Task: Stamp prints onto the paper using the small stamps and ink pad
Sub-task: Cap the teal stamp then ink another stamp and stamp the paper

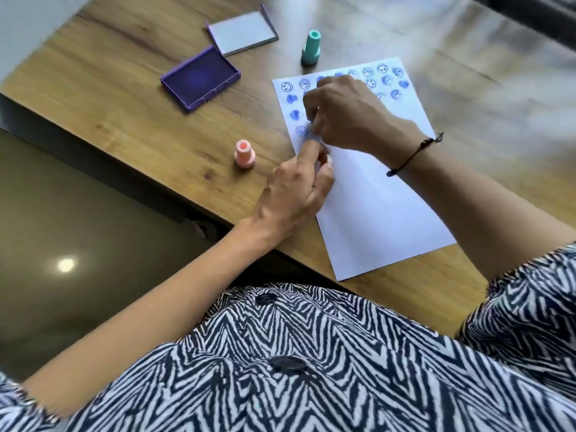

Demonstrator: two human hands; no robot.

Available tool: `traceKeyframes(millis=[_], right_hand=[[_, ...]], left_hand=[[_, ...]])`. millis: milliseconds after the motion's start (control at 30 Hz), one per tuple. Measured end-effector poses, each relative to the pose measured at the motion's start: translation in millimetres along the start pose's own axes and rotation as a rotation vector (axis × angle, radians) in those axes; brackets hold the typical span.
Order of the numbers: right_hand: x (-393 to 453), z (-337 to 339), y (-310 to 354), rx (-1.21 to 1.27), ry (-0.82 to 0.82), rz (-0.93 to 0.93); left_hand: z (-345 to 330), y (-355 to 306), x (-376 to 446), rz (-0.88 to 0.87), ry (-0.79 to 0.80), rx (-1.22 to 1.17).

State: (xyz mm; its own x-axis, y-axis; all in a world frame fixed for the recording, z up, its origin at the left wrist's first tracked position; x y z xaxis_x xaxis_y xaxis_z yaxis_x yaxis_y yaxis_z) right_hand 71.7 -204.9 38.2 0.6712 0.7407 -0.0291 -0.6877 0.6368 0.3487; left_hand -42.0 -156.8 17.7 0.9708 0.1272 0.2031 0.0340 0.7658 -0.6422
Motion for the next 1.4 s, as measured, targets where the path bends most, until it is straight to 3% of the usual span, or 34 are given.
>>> traceKeyframes(millis=[767,967,1267,1333,1400], right_hand=[[1,-3,1,0.076,-0.046,-0.107],[-35,40,-31,0.796,-0.398,-0.393],[-55,40,-26,1.012,-0.353,-0.424],[-57,39,-20,1.079,-0.328,-0.419],[-59,40,-13,1.153,-0.301,-0.4]], left_hand=[[0,3,2,-0.077,0.016,-0.015],[2,4,2,-0.084,0.034,-0.032],[3,4,2,-0.017,0.065,-0.111],[5,7,3,0.085,0.087,-0.246],[7,10,3,0.268,0.121,-0.533]])
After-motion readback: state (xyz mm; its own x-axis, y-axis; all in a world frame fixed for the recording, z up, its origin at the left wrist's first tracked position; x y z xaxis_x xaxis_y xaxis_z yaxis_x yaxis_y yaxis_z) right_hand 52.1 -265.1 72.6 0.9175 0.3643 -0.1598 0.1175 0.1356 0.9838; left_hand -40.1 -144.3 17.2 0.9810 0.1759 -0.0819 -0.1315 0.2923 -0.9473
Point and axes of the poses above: each hand's wrist, its own x-axis towards the middle knuckle, its own z-axis out of the back of the hand, y = z × x, the point moved 4 cm from there along x, towards the middle knuckle, and after that the axes turned 11 degrees about x, right-handed, at the moved point
